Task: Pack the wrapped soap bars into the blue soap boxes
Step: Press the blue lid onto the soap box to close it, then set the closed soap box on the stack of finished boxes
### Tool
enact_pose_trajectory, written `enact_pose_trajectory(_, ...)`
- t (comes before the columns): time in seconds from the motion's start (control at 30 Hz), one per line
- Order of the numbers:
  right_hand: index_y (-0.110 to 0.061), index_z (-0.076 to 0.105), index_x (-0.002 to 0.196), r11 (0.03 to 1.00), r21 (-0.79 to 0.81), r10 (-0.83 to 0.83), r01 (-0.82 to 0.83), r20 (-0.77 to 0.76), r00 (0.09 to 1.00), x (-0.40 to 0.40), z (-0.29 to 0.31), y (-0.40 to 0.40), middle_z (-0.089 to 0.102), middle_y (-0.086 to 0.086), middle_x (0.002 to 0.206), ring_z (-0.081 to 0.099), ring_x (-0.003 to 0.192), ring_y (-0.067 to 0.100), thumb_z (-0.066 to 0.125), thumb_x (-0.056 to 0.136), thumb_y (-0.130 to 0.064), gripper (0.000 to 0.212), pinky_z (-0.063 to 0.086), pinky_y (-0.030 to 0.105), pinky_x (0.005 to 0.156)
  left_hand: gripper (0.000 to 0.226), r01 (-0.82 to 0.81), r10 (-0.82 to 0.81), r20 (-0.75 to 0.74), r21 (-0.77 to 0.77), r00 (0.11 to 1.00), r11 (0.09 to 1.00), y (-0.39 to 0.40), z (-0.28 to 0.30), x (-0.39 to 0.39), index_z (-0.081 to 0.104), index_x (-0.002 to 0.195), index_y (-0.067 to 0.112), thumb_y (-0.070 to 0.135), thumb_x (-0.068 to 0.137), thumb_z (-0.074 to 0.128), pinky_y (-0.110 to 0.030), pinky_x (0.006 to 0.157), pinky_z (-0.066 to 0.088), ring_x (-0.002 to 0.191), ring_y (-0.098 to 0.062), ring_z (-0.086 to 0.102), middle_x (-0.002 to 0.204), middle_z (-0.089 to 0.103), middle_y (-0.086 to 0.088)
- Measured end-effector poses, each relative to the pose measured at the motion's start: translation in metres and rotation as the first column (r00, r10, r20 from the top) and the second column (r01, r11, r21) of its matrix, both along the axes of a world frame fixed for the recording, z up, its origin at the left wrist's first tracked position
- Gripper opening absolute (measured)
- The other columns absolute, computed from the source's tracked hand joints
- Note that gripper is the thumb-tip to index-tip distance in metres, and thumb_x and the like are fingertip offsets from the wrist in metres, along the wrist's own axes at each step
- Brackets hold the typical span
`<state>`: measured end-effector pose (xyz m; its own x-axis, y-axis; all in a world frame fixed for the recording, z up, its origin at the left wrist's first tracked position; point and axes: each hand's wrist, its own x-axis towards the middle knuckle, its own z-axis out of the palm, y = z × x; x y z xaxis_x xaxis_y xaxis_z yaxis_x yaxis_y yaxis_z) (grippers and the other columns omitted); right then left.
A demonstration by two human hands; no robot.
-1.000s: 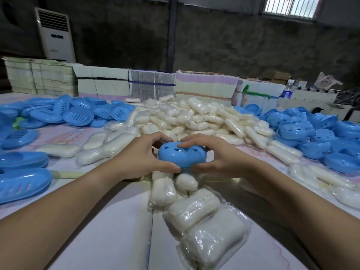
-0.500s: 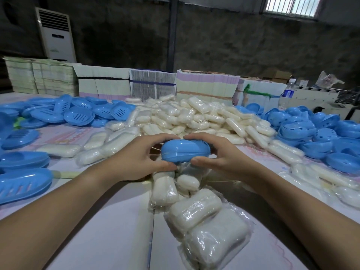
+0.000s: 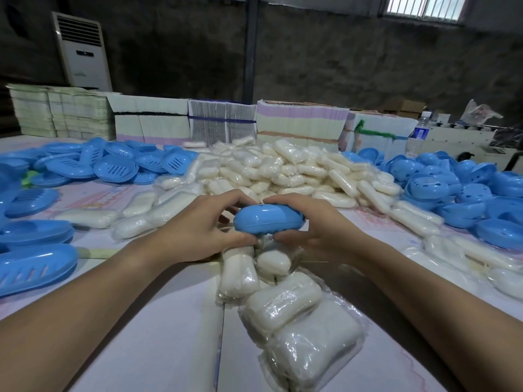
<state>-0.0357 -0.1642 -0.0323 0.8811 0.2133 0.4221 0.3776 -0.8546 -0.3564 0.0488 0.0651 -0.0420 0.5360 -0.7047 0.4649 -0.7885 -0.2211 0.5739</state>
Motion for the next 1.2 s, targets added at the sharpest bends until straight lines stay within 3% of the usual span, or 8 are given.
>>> enact_pose_trajectory(0.27, -0.043, 0.051, 0.13, 0.996, 0.083, -0.034, 0.03, 0.044, 0.998, -0.006, 0.008, 0.004, 0.056, -0.028, 0.114, 0.055, 0.103, -0.002, 0.078, 0.079, -0.026, 0.059, 0.045, 0.017, 0.088, 0.044, -0.033, 0.037, 0.034, -0.105, 0.999, 0.994, -0.001, -0.001, 0.0, 0.062, 0.11, 0.034, 0.026, 0.075, 0.088, -0.038, 0.088, 0.055, 0.106, -0.004, 0.064, 0.105, 0.068, 0.022)
enact_pose_trajectory(0.4, -0.034, 0.058, 0.125, 0.99, 0.141, -0.042, 0.029, 0.091, 0.995, -0.011, 0.011, 0.0, 0.065, -0.017, 0.11, 0.061, 0.099, 0.009, 0.078, 0.08, -0.024, 0.05, 0.052, 0.034, 0.087, 0.043, -0.03, 0.029, -0.007, -0.11, 1.0, 0.993, 0.001, 0.0, 0.003, 0.061, 0.113, 0.035, 0.026, 0.078, 0.085, -0.039, 0.092, 0.054, 0.11, -0.003, 0.062, 0.109, 0.068, 0.02)
enact_pose_trajectory(0.57, -0.031, 0.06, 0.126, 0.99, 0.107, -0.1, 0.088, 0.12, 0.988, -0.011, 0.011, 0.0, 0.065, -0.017, 0.108, 0.058, 0.093, 0.004, 0.078, 0.079, -0.029, 0.05, 0.047, 0.026, 0.082, 0.046, -0.076, 0.083, 0.046, -0.146, 0.995, 0.986, -0.002, -0.001, 0.002, 0.062, 0.116, 0.036, 0.026, 0.078, 0.084, -0.032, 0.089, 0.054, 0.11, 0.0, 0.06, 0.11, 0.065, 0.027)
enact_pose_trajectory(0.73, -0.04, 0.061, 0.122, 0.923, 0.375, 0.111, -0.09, -0.035, 0.993, -0.017, 0.012, 0.001, 0.064, -0.016, 0.116, 0.063, 0.105, 0.013, 0.074, 0.077, -0.041, 0.047, 0.054, 0.028, 0.088, 0.044, -0.051, 0.078, 0.194, -0.141, 0.978, 0.989, 0.001, 0.002, -0.004, 0.063, 0.117, 0.031, 0.039, 0.077, 0.078, -0.035, 0.085, 0.052, 0.105, -0.007, 0.061, 0.108, 0.067, 0.02)
enact_pose_trajectory(0.87, -0.036, 0.063, 0.124, 0.898, 0.425, 0.165, -0.115, -0.085, 0.983, -0.017, 0.012, 0.007, 0.064, -0.009, 0.122, 0.063, 0.111, 0.015, 0.069, 0.08, -0.045, 0.046, 0.053, 0.036, 0.096, 0.051, -0.017, 0.047, 0.271, -0.111, 0.961, 0.994, -0.003, 0.002, -0.007, 0.063, 0.123, 0.029, 0.037, 0.078, 0.083, -0.038, 0.084, 0.052, 0.104, -0.012, 0.061, 0.112, 0.067, 0.017)
enact_pose_trajectory(0.93, -0.039, 0.061, 0.124, 0.919, 0.388, 0.116, -0.066, -0.107, 0.988, -0.018, 0.014, 0.007, 0.064, -0.011, 0.119, 0.063, 0.108, 0.014, 0.067, 0.08, -0.049, 0.046, 0.053, 0.035, 0.093, 0.052, -0.026, 0.051, 0.249, -0.103, 0.967, 0.994, -0.005, 0.001, -0.007, 0.061, 0.125, 0.034, 0.032, 0.078, 0.084, -0.034, 0.088, 0.051, 0.108, -0.009, 0.059, 0.116, 0.064, 0.022)
enact_pose_trajectory(1.03, -0.052, 0.057, 0.113, 0.95, 0.308, -0.033, 0.059, -0.089, 0.996, -0.025, 0.019, 0.0, 0.062, -0.023, 0.108, 0.062, 0.097, 0.003, 0.062, 0.078, -0.058, 0.036, 0.05, 0.015, 0.08, 0.057, -0.042, 0.061, 0.2, -0.095, 0.978, 0.995, -0.004, 0.001, -0.007, 0.055, 0.129, 0.042, 0.031, 0.08, 0.082, -0.023, 0.091, 0.047, 0.116, 0.001, 0.052, 0.122, 0.057, 0.029)
enact_pose_trajectory(1.2, -0.035, 0.058, 0.122, 0.887, 0.366, -0.303, 0.282, 0.0, 0.953, -0.05, 0.025, -0.048, 0.063, -0.009, 0.11, 0.062, 0.09, 0.008, 0.063, 0.092, -0.043, 0.031, 0.048, 0.024, 0.079, 0.048, -0.059, 0.065, 0.179, -0.037, 0.982, 0.998, 0.005, -0.001, 0.0, 0.055, 0.122, 0.052, 0.042, 0.079, 0.075, -0.021, 0.085, 0.047, 0.113, 0.013, 0.052, 0.12, 0.055, 0.04)
